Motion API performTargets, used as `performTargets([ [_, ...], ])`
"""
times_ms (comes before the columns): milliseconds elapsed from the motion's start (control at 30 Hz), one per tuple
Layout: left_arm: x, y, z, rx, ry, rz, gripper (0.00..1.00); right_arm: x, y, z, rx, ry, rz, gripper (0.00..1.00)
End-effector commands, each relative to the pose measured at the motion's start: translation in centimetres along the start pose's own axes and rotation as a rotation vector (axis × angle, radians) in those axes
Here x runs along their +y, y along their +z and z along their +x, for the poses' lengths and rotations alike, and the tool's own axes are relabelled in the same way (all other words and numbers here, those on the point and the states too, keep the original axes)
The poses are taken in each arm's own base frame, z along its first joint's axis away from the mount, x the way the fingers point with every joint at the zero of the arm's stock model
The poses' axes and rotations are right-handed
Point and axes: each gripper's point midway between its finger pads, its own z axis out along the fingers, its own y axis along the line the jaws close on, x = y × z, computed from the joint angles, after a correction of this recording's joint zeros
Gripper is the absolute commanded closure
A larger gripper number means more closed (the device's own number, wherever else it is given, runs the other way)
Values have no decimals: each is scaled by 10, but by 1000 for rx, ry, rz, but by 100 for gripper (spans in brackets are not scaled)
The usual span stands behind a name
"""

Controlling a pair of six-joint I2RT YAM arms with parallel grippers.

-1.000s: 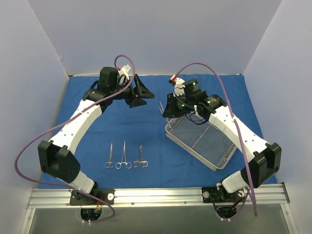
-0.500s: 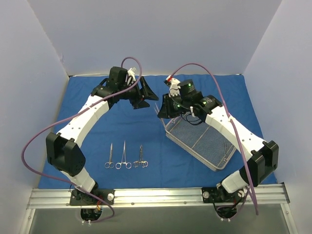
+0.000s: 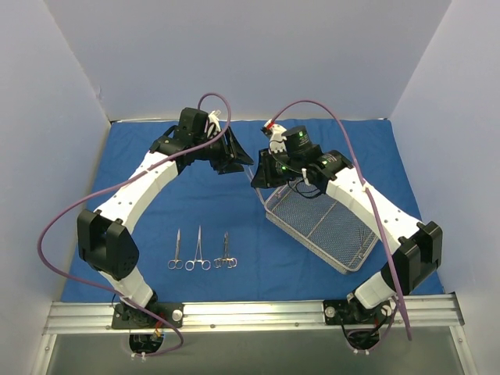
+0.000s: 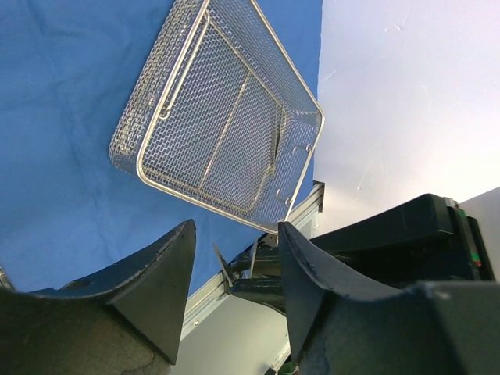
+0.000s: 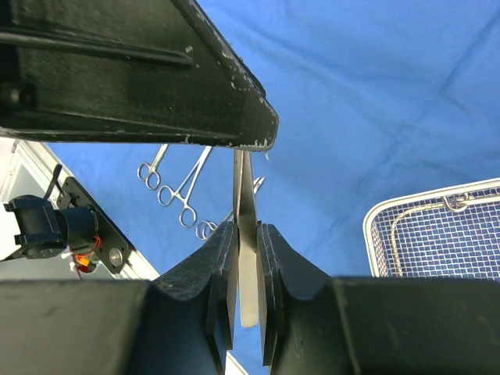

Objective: Open and lay out the surgical kit
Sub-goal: Place the medical item in the surgical kit.

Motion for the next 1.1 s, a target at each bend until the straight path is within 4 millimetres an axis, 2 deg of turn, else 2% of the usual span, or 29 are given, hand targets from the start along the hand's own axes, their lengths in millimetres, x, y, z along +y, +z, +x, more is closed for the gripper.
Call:
performTargets([
  [0,-15,-5,-7,-26,44,24,46,11,-6,-20,-57,-20,-13,100],
  [167,-13,-3,-6,-18,44,23,52,11,-6,-22,-63,-16,-12,100],
  [233,-15,-3,-6,-15,46,31,59,11,-4,-21,-58,-15,-13,100],
  [633,-21,0,-6,4,42,66,85,13,0,-23,-62,-21,-16,100],
  [700,-21,0,-5,12,45,69,98,13,0,-25,-66,-21,-16,100],
  [800,-19,1,-3,28,59,72,98,14,1,-25,-60,-22,-18,100],
  [867,-17,1,-2,33,73,65,98,14,0,-25,-56,-23,-14,89],
  [933,-9,0,-1,43,92,39,98,14,-4,-29,-71,-24,-1,71],
  [967,-6,-1,-1,45,101,28,98,12,-7,-30,-73,-23,9,66],
  [1000,4,-3,2,65,115,-3,98,11,-14,-34,-95,-25,30,61],
  [1033,15,-6,-3,55,113,-38,98,9,-19,-37,-107,-21,43,52],
  [1067,21,-8,-3,61,119,-59,98,6,-24,-37,-110,-14,58,49],
])
